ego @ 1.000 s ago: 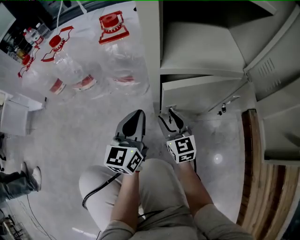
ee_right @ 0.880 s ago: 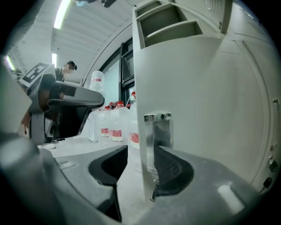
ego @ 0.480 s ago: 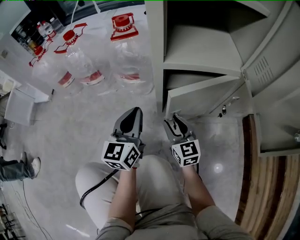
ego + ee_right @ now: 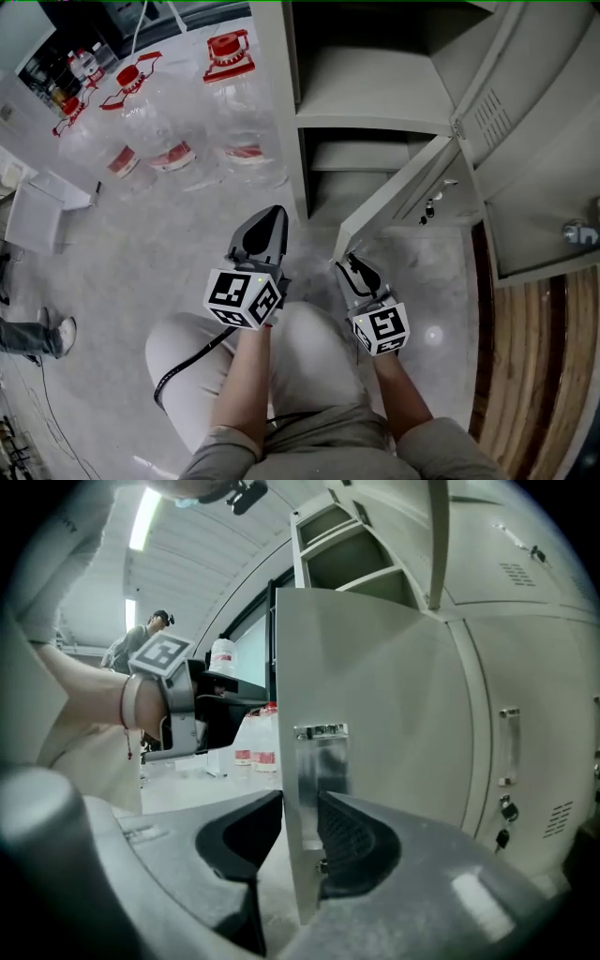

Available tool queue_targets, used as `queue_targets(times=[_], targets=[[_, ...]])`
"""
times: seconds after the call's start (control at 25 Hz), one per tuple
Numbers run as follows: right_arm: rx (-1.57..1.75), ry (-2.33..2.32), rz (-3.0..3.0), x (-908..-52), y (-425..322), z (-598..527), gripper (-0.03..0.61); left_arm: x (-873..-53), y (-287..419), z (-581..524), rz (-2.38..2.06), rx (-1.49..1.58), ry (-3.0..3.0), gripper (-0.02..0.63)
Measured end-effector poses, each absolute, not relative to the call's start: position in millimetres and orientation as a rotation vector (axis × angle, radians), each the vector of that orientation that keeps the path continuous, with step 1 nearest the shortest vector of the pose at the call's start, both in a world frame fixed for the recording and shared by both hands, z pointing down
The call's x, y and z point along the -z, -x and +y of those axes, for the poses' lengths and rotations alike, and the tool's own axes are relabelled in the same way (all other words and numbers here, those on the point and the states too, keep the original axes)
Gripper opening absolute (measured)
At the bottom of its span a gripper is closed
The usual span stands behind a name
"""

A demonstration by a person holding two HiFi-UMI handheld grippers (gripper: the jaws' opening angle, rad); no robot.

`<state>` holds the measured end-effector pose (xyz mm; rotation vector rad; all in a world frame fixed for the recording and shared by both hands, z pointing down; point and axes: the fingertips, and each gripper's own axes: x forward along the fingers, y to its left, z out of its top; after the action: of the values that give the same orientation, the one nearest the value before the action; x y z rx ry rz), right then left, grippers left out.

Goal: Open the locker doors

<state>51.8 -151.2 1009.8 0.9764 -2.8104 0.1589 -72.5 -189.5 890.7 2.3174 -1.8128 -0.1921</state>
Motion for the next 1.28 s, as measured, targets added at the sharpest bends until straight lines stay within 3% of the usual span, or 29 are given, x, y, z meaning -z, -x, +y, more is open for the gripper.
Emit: queue_targets(times=[0.6,1.28], targets=[[-0.189,-1.132,-2.797,-1005,-167,-114,0.12,-892,57,-199,-1.802,0.213,-2.308,-0.002],[-0.218,-1.752,-2.498,-992,-265,-112,0.12,-893,18,-219,-1.688,0.252,-2.362,-0.002]])
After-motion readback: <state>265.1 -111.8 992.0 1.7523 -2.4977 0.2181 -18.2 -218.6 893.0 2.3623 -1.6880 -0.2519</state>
